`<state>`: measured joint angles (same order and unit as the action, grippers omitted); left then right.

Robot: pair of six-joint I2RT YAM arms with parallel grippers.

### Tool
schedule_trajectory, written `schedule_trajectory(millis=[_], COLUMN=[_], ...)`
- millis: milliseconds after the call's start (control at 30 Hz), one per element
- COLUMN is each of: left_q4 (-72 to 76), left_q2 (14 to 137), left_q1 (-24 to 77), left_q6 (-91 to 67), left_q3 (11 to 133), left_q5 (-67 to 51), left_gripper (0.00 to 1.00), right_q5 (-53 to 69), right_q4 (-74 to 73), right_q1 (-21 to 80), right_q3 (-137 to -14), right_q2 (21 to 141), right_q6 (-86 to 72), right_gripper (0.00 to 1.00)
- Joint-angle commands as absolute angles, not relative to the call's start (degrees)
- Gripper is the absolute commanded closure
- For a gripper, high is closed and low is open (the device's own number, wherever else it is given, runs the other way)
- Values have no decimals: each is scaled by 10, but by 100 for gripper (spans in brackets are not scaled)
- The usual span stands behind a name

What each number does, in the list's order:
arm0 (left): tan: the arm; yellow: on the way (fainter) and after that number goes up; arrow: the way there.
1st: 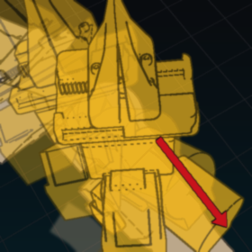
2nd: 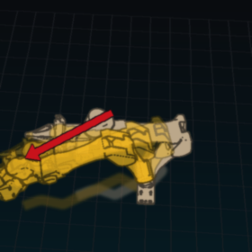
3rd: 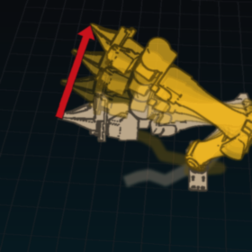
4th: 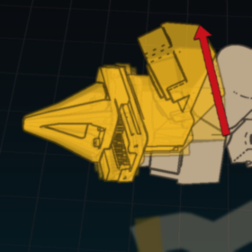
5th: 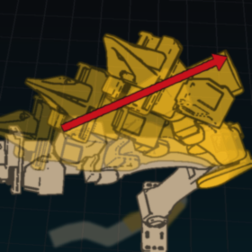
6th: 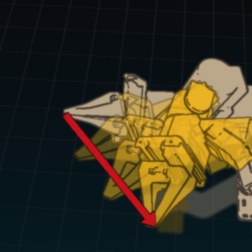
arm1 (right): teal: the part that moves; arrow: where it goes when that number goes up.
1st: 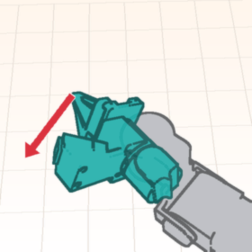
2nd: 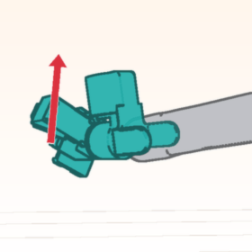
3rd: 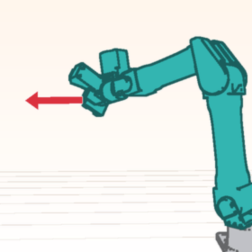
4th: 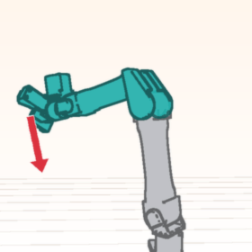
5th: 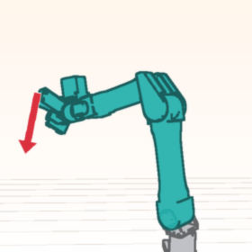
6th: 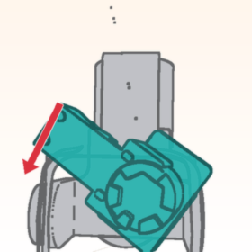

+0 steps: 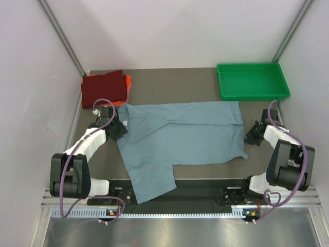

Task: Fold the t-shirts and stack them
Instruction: Fold the tshirt

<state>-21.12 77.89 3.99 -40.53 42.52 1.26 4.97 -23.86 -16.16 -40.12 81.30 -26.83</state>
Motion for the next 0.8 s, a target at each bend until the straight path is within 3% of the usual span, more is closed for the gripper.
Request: schedule_trajectory(millis=[0, 200, 400, 600, 767], left_q4=[-213, -207, -210, -219, -240], left_q2=[740, 727, 679, 664, 736], left_q1=[39, 48, 115, 157, 156], left_q6=[-396, -395, -387, -413, -439], left_q3=[424, 416, 394, 346, 335], left_q5=[29, -23, -81, -70, -5], left_gripper=[59, 60, 63, 63, 61], right_q5=[6, -48, -10, -2, 24], right_q4=[-223, -245, -309, -345, -343], right_q1=[-153, -119, -98, -98, -98], right_q3=[-416, -444, -457, -482, -475], right_q2=[824, 804, 759, 732, 731], right_q6=[-245, -229, -245, -233, -220], right_gripper=[100, 100, 96, 89, 80])
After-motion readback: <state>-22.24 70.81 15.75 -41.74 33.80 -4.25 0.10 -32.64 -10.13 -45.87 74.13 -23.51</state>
